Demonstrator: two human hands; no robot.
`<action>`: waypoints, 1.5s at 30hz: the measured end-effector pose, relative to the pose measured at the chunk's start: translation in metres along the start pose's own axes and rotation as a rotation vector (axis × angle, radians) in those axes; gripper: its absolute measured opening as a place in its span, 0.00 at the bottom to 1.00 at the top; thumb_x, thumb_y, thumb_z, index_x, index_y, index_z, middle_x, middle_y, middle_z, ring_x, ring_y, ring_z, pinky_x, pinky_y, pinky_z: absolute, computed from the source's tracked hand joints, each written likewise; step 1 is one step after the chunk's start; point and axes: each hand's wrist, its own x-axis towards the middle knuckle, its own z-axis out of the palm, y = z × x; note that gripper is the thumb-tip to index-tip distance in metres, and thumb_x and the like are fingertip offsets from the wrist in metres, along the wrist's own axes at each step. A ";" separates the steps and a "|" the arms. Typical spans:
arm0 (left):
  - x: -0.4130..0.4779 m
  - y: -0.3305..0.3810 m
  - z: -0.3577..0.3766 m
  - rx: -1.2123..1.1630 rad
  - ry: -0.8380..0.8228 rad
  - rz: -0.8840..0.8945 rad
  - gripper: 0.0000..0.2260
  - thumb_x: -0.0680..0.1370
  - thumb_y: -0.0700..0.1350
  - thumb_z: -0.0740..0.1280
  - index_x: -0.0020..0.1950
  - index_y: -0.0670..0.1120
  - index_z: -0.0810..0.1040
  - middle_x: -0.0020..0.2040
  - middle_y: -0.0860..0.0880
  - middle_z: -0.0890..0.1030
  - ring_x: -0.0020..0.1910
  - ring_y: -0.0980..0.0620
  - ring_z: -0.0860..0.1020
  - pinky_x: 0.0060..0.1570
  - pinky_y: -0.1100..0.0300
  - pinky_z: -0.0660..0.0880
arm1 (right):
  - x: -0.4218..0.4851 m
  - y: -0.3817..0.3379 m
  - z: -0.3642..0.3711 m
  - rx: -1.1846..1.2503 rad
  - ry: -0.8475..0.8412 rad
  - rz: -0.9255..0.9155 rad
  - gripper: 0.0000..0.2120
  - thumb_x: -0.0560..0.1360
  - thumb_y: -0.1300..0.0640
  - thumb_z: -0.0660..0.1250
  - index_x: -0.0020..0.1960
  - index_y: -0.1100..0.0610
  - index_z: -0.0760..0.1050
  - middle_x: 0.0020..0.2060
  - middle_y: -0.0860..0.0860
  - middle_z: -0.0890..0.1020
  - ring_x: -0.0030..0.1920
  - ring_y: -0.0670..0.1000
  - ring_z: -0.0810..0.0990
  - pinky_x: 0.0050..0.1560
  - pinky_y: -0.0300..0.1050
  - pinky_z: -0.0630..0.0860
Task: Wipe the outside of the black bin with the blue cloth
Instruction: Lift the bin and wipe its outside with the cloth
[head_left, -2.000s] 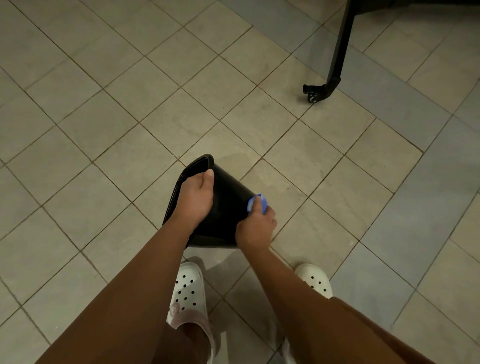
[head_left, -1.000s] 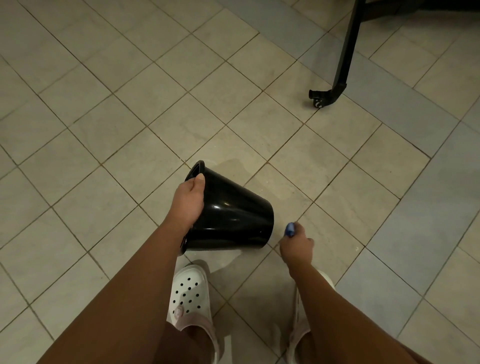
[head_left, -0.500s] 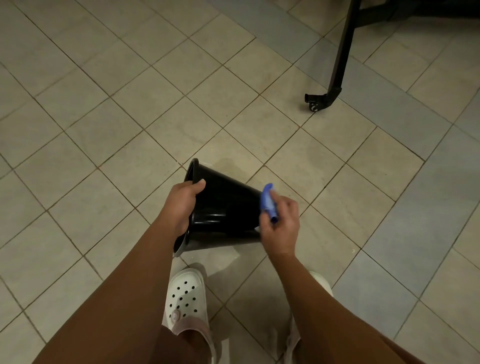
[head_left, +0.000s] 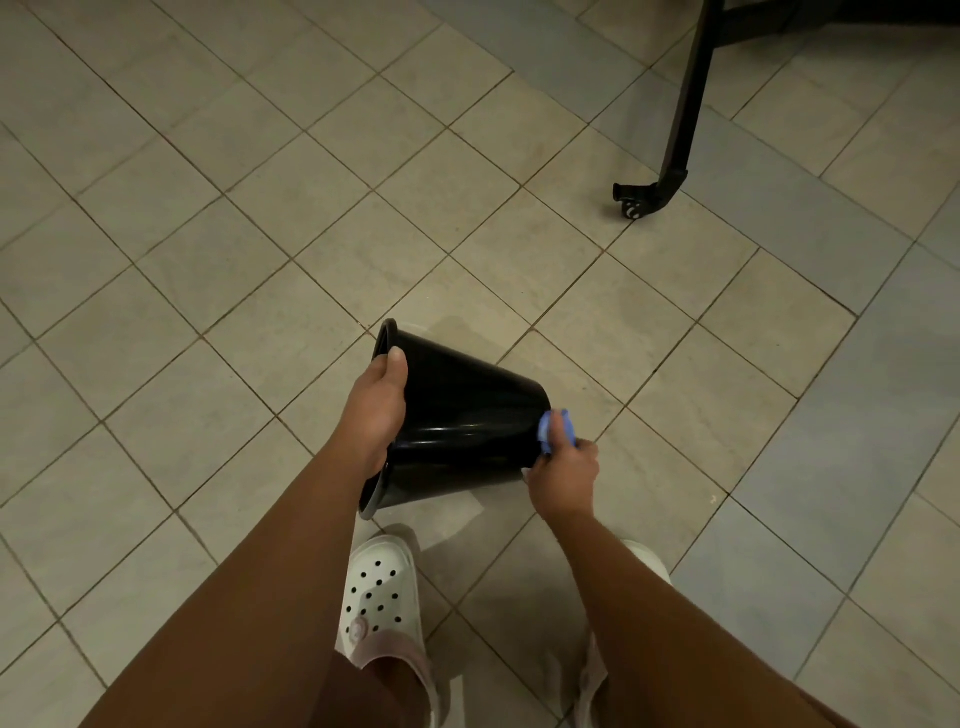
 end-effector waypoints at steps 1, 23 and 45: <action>0.000 -0.001 -0.001 0.002 -0.017 0.004 0.24 0.81 0.63 0.52 0.70 0.51 0.69 0.65 0.45 0.75 0.65 0.43 0.72 0.67 0.40 0.68 | 0.005 0.007 -0.006 -0.030 -0.016 0.064 0.21 0.76 0.60 0.62 0.68 0.50 0.64 0.62 0.59 0.67 0.58 0.57 0.71 0.62 0.47 0.70; 0.002 -0.008 -0.012 0.069 -0.462 -0.033 0.33 0.69 0.65 0.70 0.71 0.56 0.68 0.64 0.46 0.77 0.62 0.43 0.76 0.65 0.41 0.70 | 0.000 -0.020 0.003 0.066 0.123 -0.116 0.23 0.72 0.60 0.61 0.67 0.48 0.67 0.63 0.58 0.64 0.62 0.58 0.66 0.61 0.50 0.68; -0.008 0.001 -0.005 -0.066 -0.332 -0.180 0.33 0.70 0.68 0.64 0.63 0.44 0.75 0.59 0.42 0.81 0.59 0.42 0.78 0.62 0.46 0.74 | 0.013 -0.003 -0.017 0.232 0.029 -0.025 0.22 0.78 0.63 0.59 0.71 0.53 0.64 0.61 0.55 0.68 0.54 0.51 0.72 0.62 0.44 0.72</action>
